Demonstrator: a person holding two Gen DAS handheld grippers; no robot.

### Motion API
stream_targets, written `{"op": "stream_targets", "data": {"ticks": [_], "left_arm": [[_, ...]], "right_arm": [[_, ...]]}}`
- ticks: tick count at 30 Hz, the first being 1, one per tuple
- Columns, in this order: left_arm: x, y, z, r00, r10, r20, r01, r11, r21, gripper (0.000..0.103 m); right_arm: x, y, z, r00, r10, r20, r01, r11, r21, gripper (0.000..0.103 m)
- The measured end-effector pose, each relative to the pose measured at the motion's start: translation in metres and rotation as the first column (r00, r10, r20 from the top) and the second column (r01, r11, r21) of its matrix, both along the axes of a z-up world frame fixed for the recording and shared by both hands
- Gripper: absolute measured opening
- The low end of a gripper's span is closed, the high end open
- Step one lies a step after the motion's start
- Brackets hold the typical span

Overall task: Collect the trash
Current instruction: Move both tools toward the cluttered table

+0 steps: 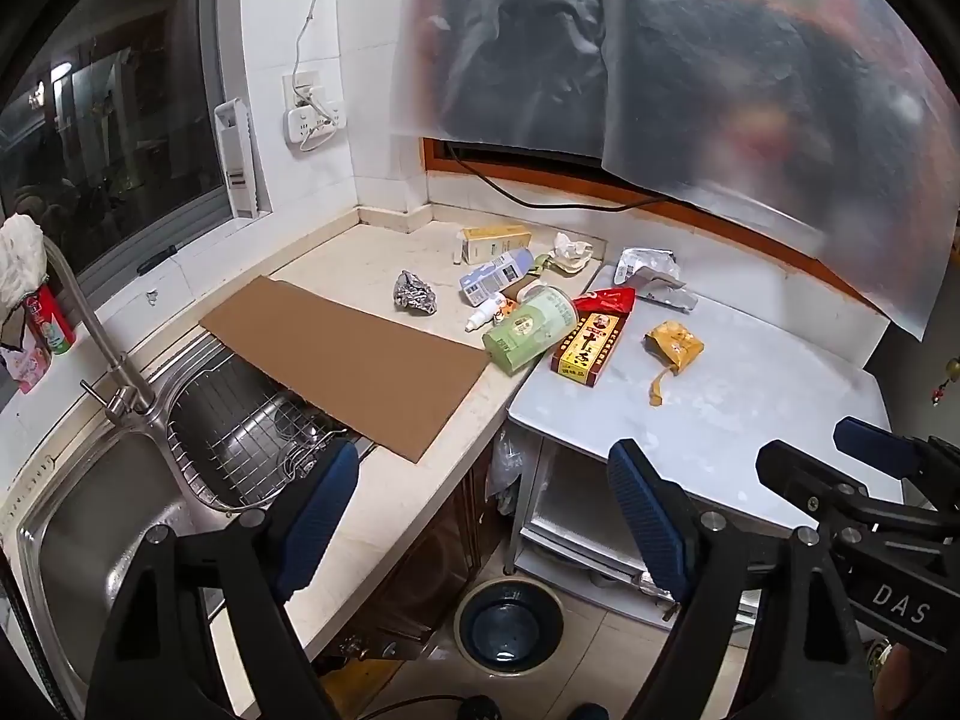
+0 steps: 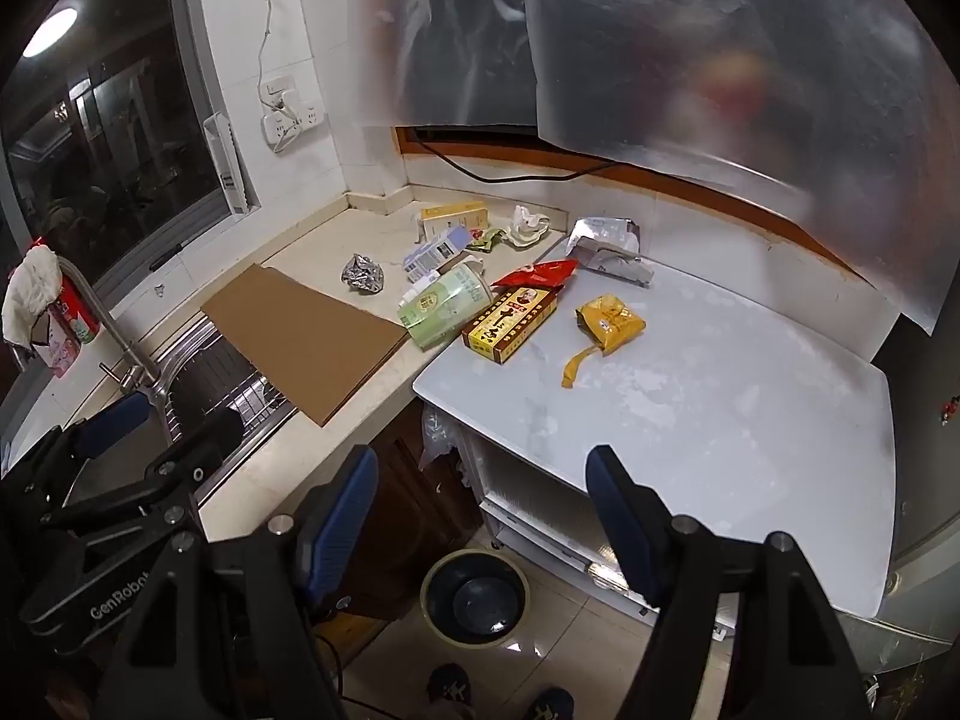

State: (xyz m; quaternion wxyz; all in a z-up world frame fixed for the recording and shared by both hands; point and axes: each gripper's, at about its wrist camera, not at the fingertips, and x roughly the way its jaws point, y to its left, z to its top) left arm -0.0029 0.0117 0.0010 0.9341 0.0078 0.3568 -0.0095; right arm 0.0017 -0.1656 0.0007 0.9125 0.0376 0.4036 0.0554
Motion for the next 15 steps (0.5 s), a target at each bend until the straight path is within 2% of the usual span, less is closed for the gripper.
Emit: {"op": "stream_targets", "data": {"ticks": [15], "left_arm": [[-0.0011, -0.0038, -0.0021, 0.999, 0.002, -0.032, -0.001, 1.0, 0.024, 0.084]], "right_arm": [[-0.0006, 0.0022, -0.0077, 1.0, 0.009, -0.015, -0.009, 1.0, 0.007, 0.071]]}}
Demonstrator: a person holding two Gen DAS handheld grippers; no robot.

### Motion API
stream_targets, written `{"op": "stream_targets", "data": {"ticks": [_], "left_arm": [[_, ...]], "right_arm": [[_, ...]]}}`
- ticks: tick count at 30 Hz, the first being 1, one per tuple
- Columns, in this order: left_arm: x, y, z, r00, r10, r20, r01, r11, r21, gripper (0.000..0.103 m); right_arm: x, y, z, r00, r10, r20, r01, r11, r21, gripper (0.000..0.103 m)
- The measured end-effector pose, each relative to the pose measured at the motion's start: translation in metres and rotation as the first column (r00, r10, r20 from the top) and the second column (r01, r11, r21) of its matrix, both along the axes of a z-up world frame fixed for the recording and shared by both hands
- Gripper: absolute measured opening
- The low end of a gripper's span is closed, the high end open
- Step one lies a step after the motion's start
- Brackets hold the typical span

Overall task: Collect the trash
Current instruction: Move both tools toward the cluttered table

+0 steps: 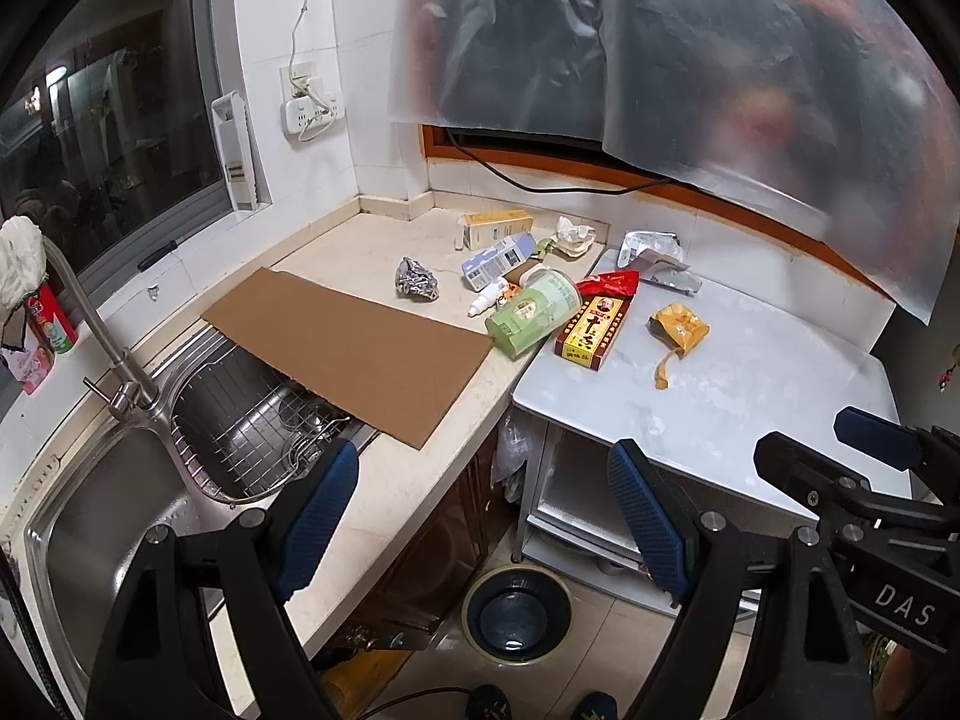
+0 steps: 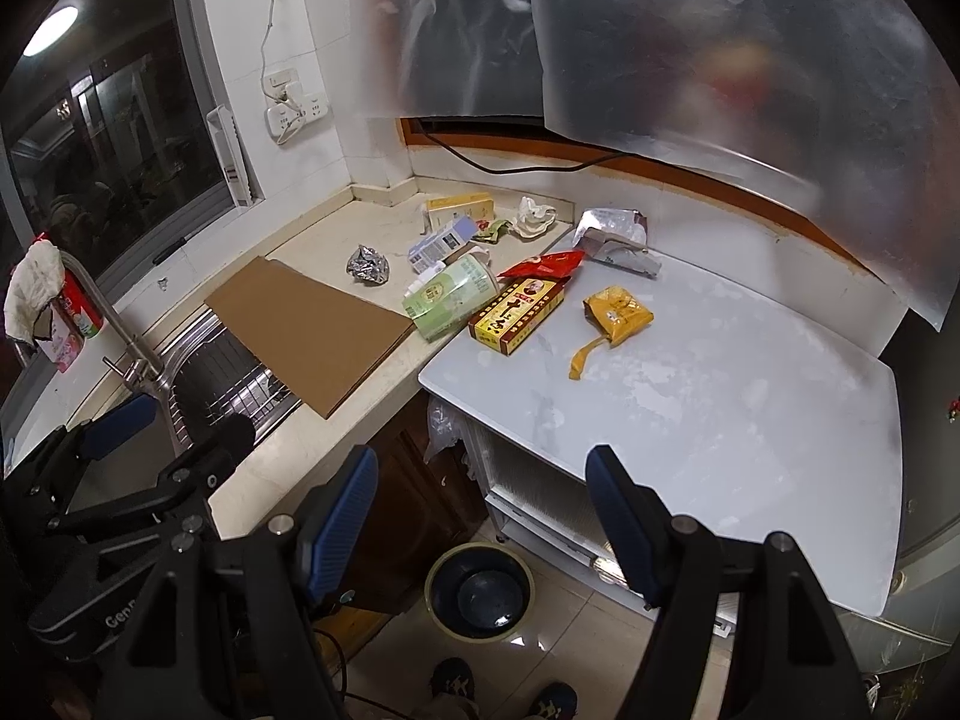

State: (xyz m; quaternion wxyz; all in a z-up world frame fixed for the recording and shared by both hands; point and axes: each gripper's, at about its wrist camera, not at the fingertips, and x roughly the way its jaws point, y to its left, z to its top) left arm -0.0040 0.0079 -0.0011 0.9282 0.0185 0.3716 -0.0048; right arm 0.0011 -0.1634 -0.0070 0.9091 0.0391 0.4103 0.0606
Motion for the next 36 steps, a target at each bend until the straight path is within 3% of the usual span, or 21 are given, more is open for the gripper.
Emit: {"op": "stream_targets", "data": {"ticks": [36], "left_arm": [[0.008, 0.015, -0.011, 0.999, -0.026, -0.026, 0.026, 1.0, 0.004, 0.084]], "right_arm": [[0.004, 0.017, -0.005, 0.999, -0.02, -0.03, 0.02, 1.0, 0.009, 0.064]]}}
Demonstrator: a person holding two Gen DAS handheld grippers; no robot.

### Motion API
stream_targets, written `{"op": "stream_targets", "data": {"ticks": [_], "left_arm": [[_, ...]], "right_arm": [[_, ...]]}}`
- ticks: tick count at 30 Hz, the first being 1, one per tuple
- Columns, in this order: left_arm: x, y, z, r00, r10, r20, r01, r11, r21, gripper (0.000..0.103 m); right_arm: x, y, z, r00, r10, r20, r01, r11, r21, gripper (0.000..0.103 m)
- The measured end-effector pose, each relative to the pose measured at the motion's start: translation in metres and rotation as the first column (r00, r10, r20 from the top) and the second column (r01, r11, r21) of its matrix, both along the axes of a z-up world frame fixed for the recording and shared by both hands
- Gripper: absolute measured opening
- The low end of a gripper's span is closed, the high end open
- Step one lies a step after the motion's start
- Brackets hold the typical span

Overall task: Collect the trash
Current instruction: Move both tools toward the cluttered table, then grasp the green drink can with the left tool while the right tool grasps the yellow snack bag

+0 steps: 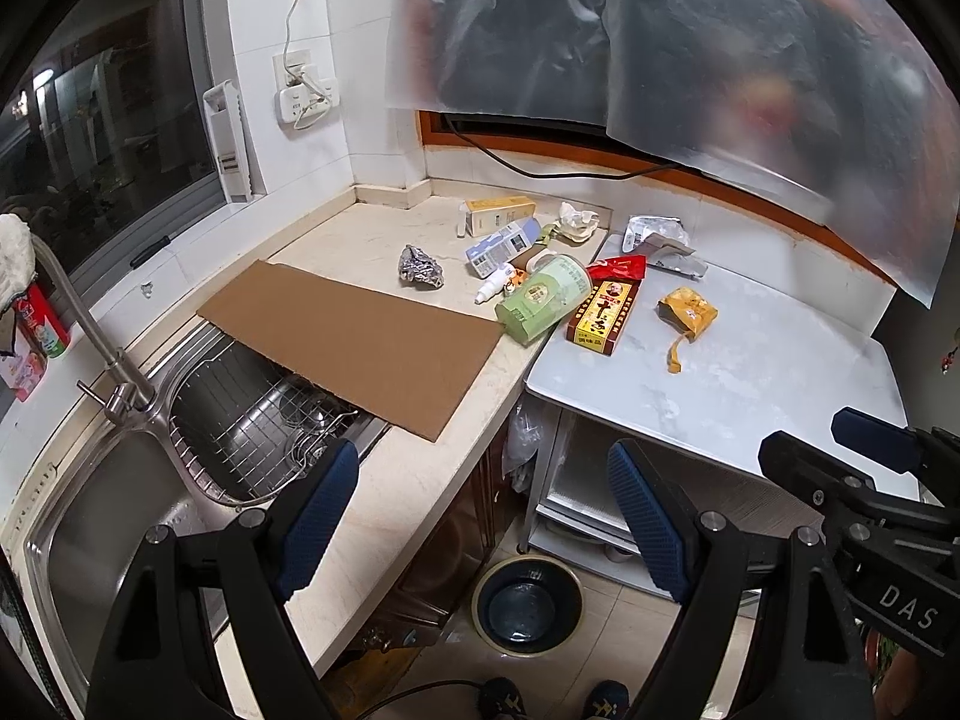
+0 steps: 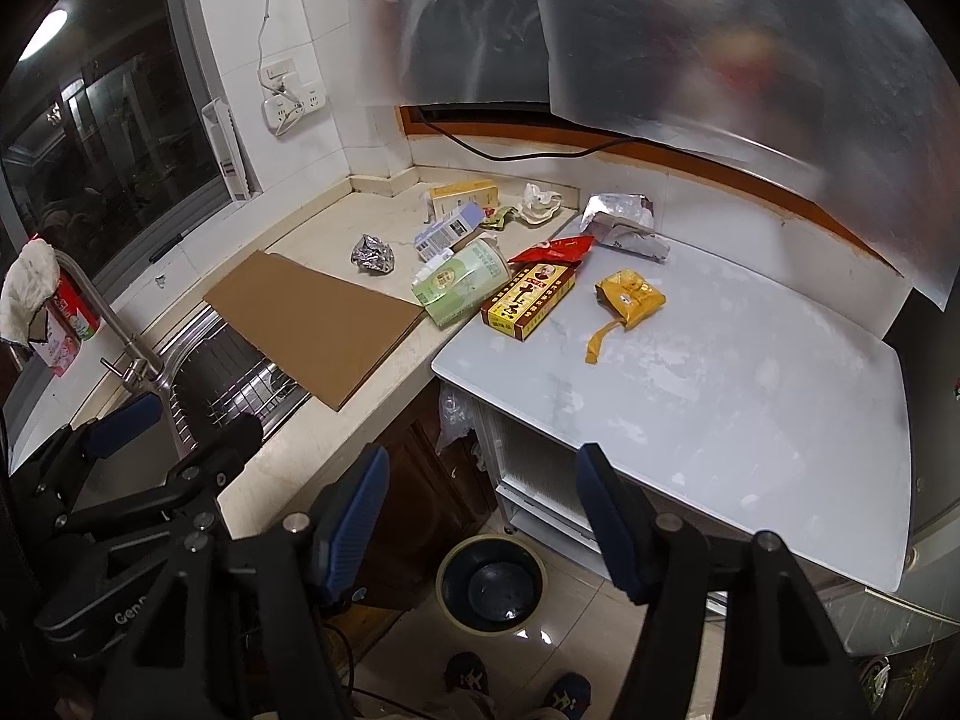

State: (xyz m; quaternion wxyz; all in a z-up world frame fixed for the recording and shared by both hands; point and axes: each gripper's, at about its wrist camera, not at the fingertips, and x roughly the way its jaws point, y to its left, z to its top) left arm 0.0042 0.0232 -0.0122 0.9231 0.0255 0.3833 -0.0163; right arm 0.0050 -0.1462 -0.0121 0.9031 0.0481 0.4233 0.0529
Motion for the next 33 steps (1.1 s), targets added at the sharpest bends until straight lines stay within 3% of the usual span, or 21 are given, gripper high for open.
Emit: {"op": "stream_targets", "data": {"ticks": [25, 33], "left_arm": [[0.061, 0.02, -0.01, 0.994, -0.105, -0.009, 0.105, 0.994, -0.031, 0.084], [0.092, 0.014, -0.022, 0.986, -0.154, -0.06, 0.151, 0.987, -0.063, 0.084]], "right_arm": [[0.035, 0.017, -0.003, 0.993, -0.119, 0.007, 0.119, 0.993, -0.007, 0.062], [0.051, 0.0, -0.005, 0.984, -0.18, -0.016, 0.18, 0.984, 0.006, 0.062]]}}
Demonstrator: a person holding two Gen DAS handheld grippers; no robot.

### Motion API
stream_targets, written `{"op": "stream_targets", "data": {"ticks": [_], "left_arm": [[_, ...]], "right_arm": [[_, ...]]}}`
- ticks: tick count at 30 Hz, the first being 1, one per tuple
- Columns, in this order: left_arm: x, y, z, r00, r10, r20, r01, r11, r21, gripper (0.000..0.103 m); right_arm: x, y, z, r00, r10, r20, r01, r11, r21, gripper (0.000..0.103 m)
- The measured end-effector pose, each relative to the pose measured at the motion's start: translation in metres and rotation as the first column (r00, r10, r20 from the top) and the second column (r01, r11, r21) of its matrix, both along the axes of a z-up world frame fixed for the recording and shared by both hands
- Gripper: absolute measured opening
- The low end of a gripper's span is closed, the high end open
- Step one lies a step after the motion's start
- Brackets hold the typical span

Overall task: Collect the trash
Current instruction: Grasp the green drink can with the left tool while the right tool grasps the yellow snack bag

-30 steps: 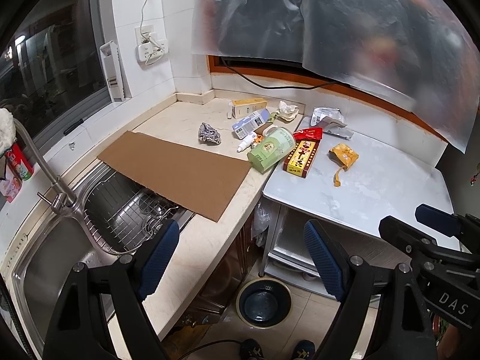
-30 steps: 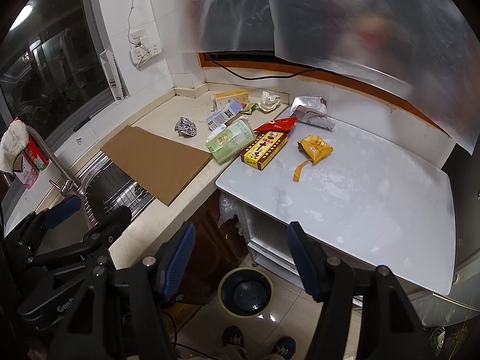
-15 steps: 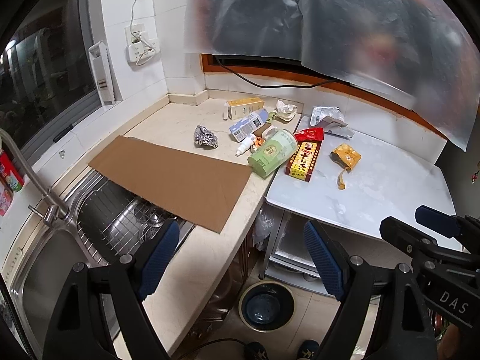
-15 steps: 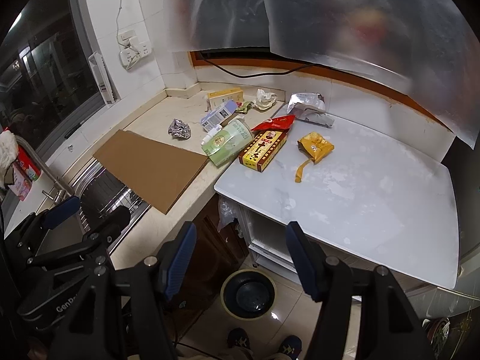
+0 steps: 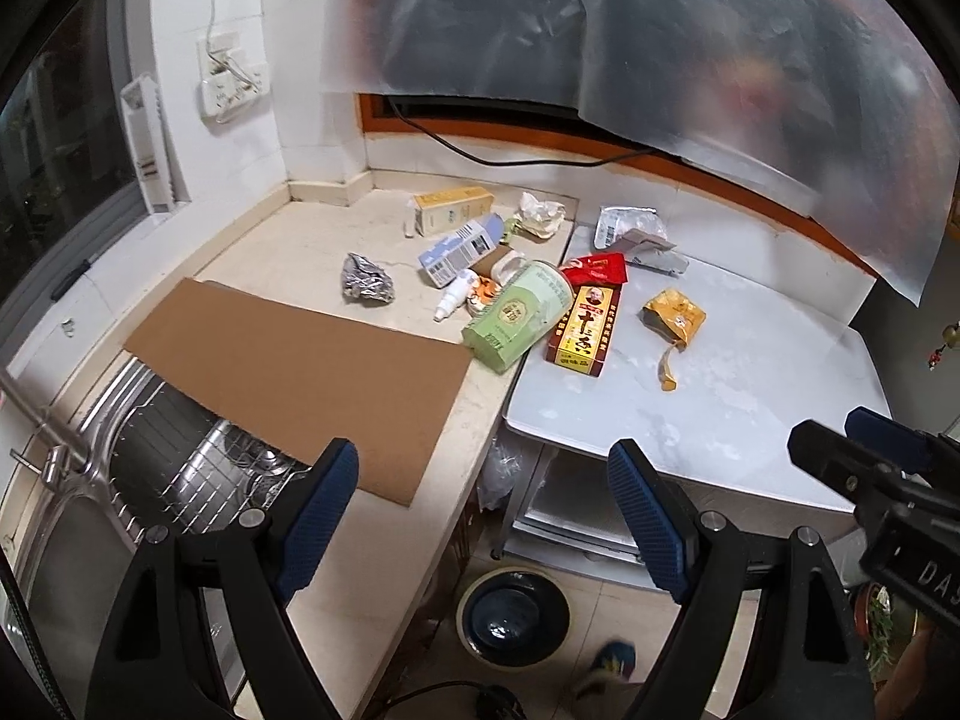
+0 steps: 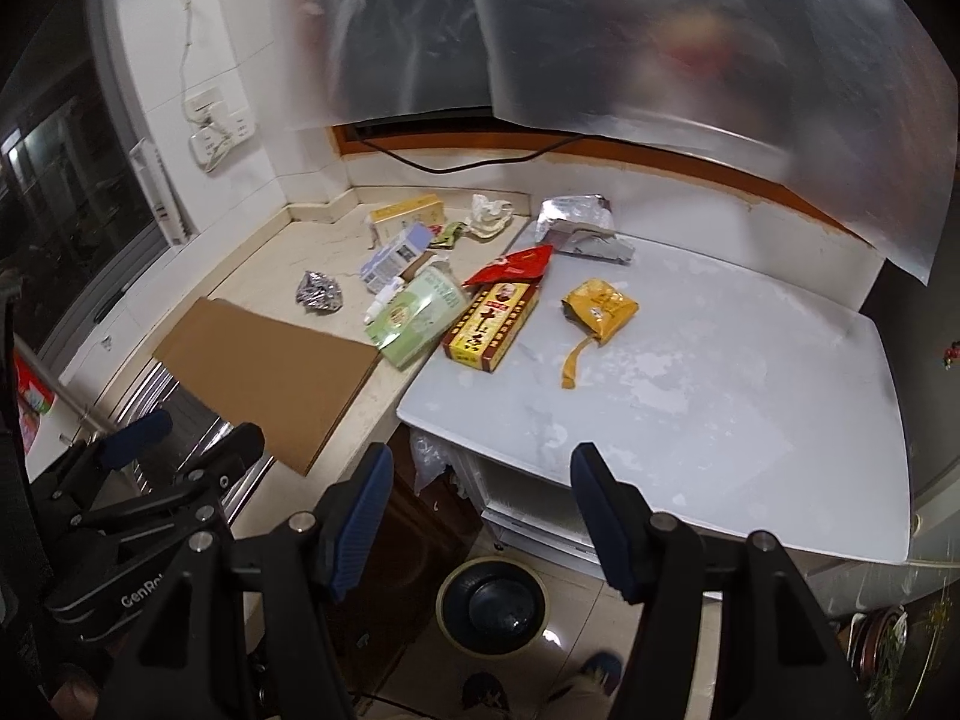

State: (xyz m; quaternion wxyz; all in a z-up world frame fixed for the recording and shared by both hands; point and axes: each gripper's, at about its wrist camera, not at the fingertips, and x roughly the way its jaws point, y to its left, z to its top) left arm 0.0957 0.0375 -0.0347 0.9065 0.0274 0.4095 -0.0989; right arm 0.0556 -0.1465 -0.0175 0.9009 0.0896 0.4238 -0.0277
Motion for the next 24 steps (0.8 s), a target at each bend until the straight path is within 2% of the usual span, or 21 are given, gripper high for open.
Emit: {"op": "stream_targets", "data": {"ticks": [7, 11, 16, 24], "left_arm": [[0.036, -0.015, -0.015, 0.997, -0.008, -0.071, 0.007, 1.0, -0.005, 0.084], [0.066, -0.032, -0.025, 0.996, 0.008, -0.084, -0.004, 0.999, 0.044, 0.084], [0.111, -0.053, -0.037, 0.994, 0.002, -0.111, 0.011, 0.994, 0.111, 0.084], [0.187, -0.074, -0.068, 0.979, -0.001, -0.204, 0.029, 0.99, 0.137, 0.084]], "right_arm": [[0.028, -0.024, -0.012, 0.999, 0.009, -0.042, -0.008, 0.999, 0.032, 0.062], [0.051, -0.045, -0.018, 0.998, 0.031, -0.051, -0.027, 0.998, 0.061, 0.062], [0.095, -0.082, -0.03, 0.995, 0.061, -0.074, -0.054, 0.994, 0.093, 0.062], [0.171, -0.137, -0.071, 0.981, 0.132, -0.145, -0.112, 0.984, 0.14, 0.062]]}}
